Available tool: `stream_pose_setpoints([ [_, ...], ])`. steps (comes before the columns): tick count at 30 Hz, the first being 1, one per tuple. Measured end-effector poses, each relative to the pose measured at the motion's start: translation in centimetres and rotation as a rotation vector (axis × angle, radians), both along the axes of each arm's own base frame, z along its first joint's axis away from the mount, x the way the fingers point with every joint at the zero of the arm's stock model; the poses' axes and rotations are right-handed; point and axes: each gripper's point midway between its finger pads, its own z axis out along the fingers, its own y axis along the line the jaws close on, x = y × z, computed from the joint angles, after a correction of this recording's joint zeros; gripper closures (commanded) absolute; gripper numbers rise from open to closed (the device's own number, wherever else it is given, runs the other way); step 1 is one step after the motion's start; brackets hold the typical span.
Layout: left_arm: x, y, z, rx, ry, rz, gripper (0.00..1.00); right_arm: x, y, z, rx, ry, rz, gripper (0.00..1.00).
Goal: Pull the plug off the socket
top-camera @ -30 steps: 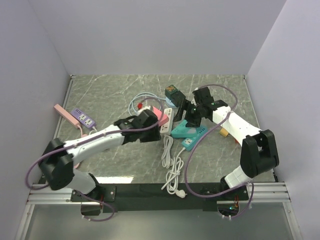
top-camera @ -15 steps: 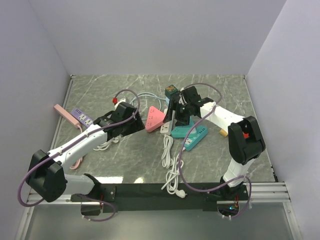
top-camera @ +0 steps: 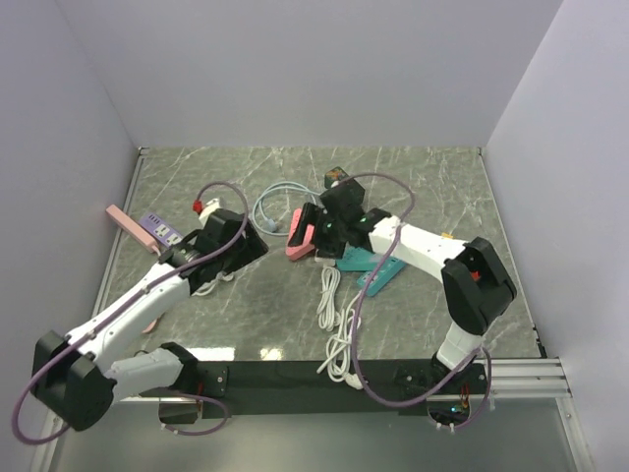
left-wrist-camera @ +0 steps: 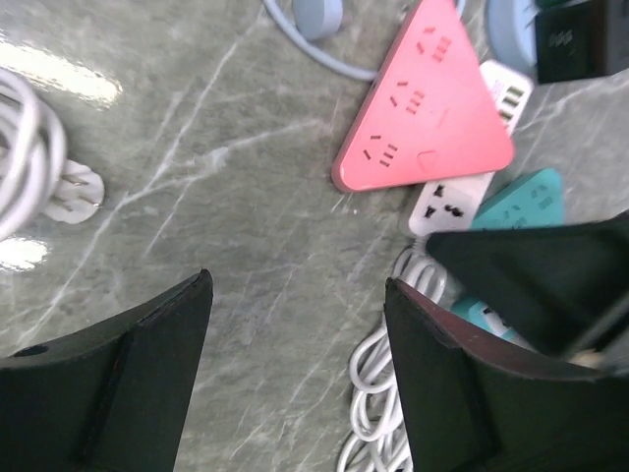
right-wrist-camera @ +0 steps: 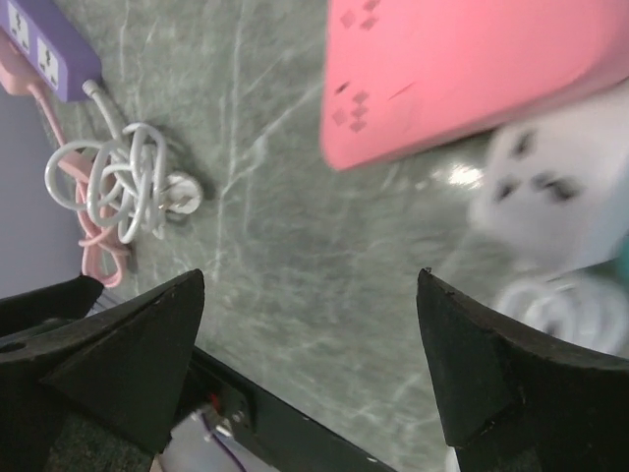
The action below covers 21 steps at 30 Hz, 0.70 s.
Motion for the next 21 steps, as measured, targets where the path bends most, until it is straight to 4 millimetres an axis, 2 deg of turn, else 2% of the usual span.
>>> stream_pose_setpoints([
  [6,-1.1,1.9,3.1,-0.043,-0.086,0.065,0.24,-3.2,4.6,0.3,-0.008,-0.044,-0.090,0.04],
  [9,-2.0,2.9,3.8,-0.051,-0.105,0.085,0.24,-3.2,5.9,-0.4,-0.017,-0.055,-0.168,0.04],
  [18,-5.2,5.4,4.1,-0.050,-0.108,0.124,0.23,-1.4,4.6,-6.8,-0.122,-0.004,-0.374,0.05],
  [19,-5.5,5.7,4.0,-0.044,-0.103,0.127,0.23,-1.3,4.6,-7.3,-0.128,-0.001,-0.385,0.05],
  [21,-5.9,5.9,3.9,-0.036,-0.097,0.129,0.23,-0.8,4.8,-7.0,-0.108,-0.014,-0.409,0.05],
])
